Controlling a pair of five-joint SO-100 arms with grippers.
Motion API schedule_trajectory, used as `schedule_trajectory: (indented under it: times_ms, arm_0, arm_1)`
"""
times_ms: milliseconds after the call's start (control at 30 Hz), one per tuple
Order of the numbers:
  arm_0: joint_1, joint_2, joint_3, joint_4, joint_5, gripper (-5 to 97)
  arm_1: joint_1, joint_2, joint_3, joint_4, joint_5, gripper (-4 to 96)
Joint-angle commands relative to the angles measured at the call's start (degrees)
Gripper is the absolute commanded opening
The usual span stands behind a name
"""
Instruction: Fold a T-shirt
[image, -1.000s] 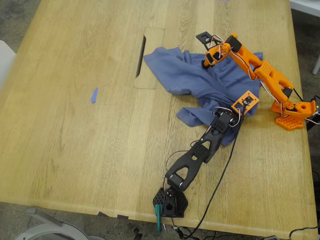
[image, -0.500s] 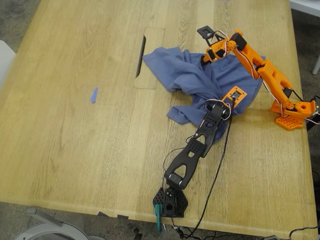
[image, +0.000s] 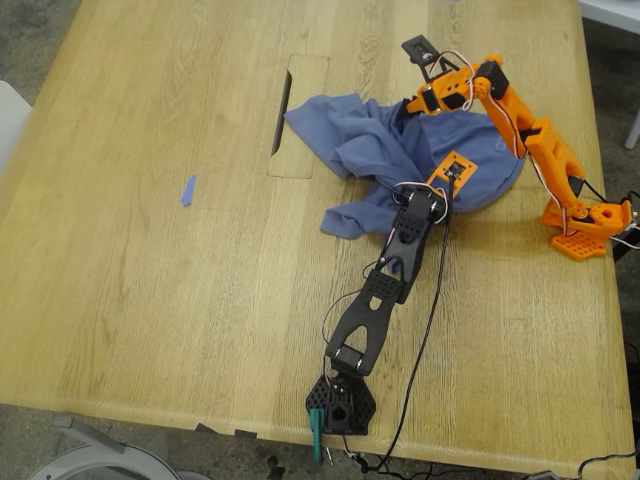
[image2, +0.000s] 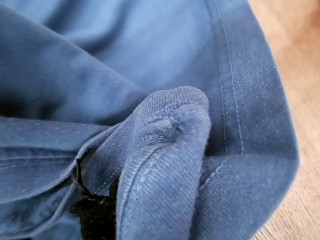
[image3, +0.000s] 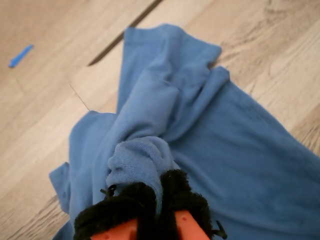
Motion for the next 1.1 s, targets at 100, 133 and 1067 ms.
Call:
schedule_trajectory:
  times_ms: [100,133,1067]
  arm_0:
    - [-2.99,20.13,-1.67,2.2,0.09,0]
    - [-3.08,21.09,-1.76,2.2,0.44,0]
    - [-2.72,41.75,-1.85,-5.01,1.14,0]
  arm_1:
    - [-1.49,10.28,-2.81,-2.29,-0.44,-0.2]
    - [-1.67,11.16,-2.81,-2.46,-0.35,-0.2]
    - [-10.99,23.12,-2.81,-17.23,-2.46,-0.2]
